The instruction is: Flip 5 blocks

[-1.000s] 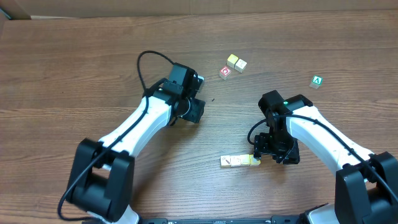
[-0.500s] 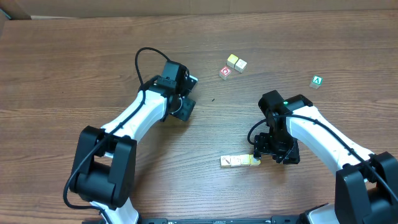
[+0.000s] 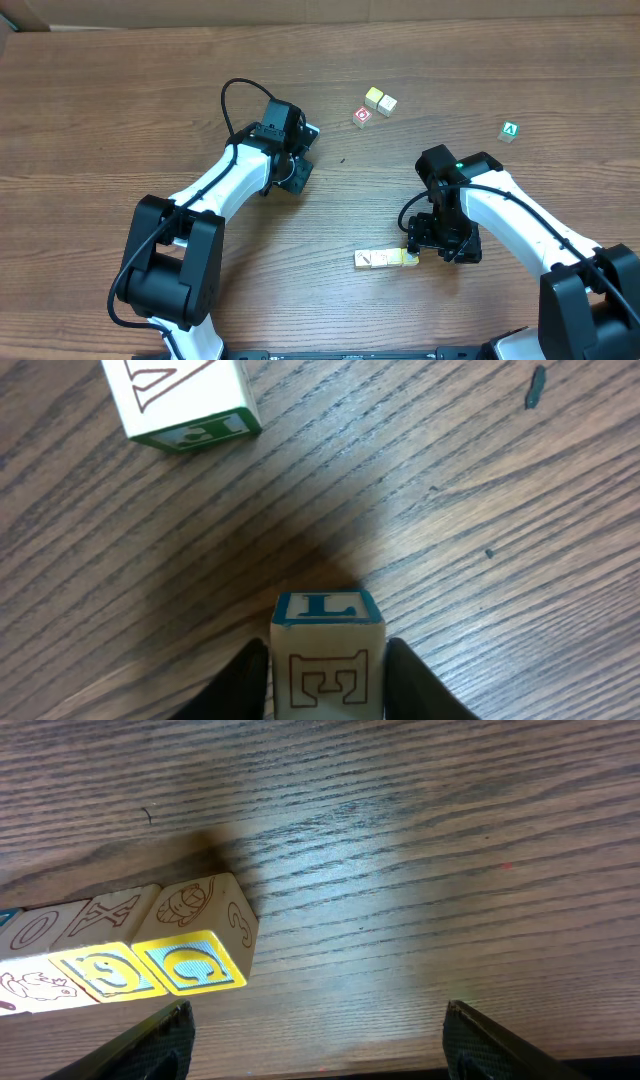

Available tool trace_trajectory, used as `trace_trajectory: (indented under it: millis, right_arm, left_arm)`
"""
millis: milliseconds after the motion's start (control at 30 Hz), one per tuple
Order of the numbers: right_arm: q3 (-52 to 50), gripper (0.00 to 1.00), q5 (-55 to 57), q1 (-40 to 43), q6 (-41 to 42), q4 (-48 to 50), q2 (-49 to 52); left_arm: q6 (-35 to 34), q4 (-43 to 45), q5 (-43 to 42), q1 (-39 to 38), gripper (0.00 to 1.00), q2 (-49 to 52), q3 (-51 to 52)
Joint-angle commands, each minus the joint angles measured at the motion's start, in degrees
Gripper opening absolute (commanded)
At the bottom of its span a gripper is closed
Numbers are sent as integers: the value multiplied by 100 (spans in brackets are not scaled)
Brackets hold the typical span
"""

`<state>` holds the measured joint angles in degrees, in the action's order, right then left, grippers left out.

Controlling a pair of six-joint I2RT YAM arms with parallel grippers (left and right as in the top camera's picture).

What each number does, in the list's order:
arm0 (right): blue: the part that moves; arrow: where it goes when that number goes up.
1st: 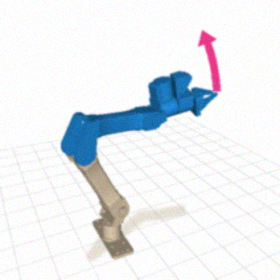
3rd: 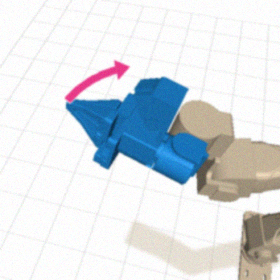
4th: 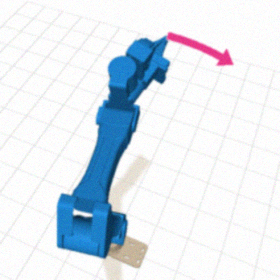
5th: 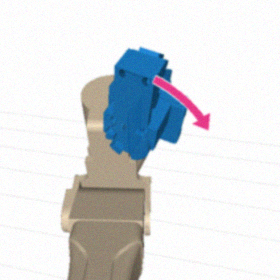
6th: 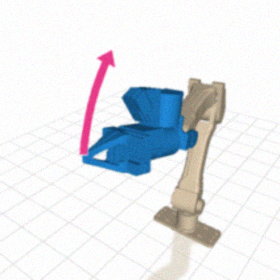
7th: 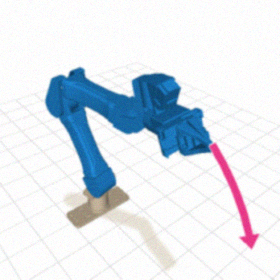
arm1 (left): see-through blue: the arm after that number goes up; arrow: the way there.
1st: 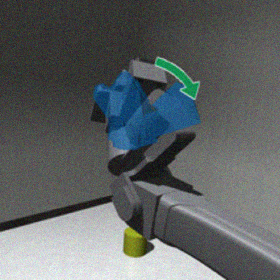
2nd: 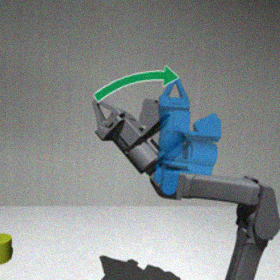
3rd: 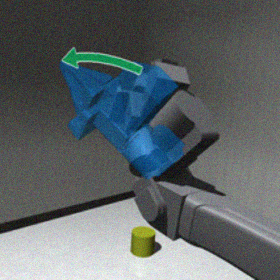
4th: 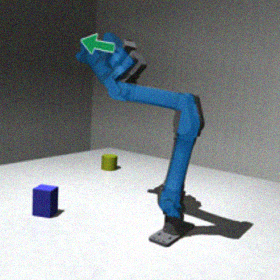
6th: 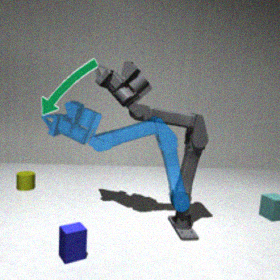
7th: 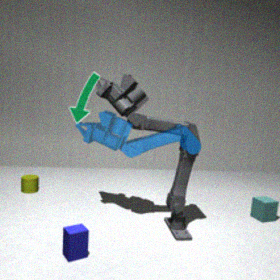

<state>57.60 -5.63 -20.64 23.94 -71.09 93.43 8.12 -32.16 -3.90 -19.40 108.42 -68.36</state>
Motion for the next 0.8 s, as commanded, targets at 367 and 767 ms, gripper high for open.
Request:
trace_trajectory:
  millis: [367,767]
  right_arm:
    - [-33,80,-11,15,7,31,-9]
    - [-33,80,-9,15,7,48,-9]
  left_arm:
    - [-1187,-599,-175,31,4,63,-481]
    - [-1899,-2586,-363,22,4,-55,-1849]
